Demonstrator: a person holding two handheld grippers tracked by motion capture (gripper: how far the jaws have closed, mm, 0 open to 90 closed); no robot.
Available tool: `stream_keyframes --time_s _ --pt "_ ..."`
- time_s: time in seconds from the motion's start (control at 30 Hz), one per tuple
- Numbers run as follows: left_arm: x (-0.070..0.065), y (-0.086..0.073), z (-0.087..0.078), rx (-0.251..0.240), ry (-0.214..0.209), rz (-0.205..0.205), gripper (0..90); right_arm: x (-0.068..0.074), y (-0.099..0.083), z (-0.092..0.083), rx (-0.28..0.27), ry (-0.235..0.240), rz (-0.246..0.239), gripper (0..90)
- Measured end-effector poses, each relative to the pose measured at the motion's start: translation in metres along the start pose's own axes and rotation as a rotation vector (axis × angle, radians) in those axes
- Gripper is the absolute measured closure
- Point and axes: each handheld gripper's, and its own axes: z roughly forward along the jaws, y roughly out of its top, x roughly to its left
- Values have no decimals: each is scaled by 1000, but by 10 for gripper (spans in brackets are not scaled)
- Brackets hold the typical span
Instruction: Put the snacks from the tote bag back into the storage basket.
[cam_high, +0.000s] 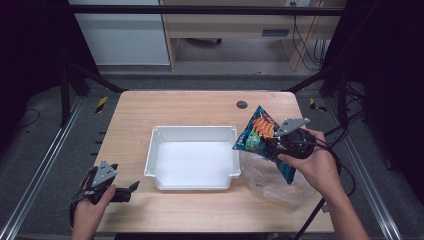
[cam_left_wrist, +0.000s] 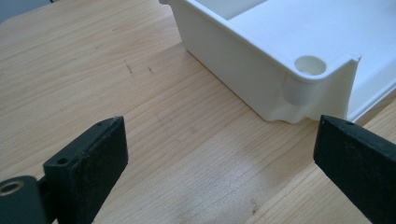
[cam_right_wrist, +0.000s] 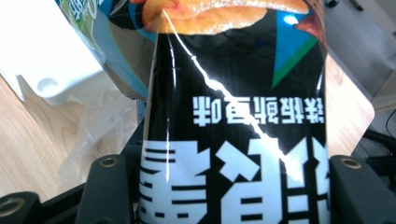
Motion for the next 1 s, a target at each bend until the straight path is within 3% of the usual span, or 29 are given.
stream_keyframes --time_s 0.23,0.5,1.0 --pt "0 0 0 0 -4 -6 27 3 19 -3 -48 12 -11 416" --pt "2 -1 -1 -5 1 -13 27 6 43 -1 -43 5 -79 416" --pt "2 -1 -2 -9 2 -13 27 10 68 -3 -75 25 -127 416"
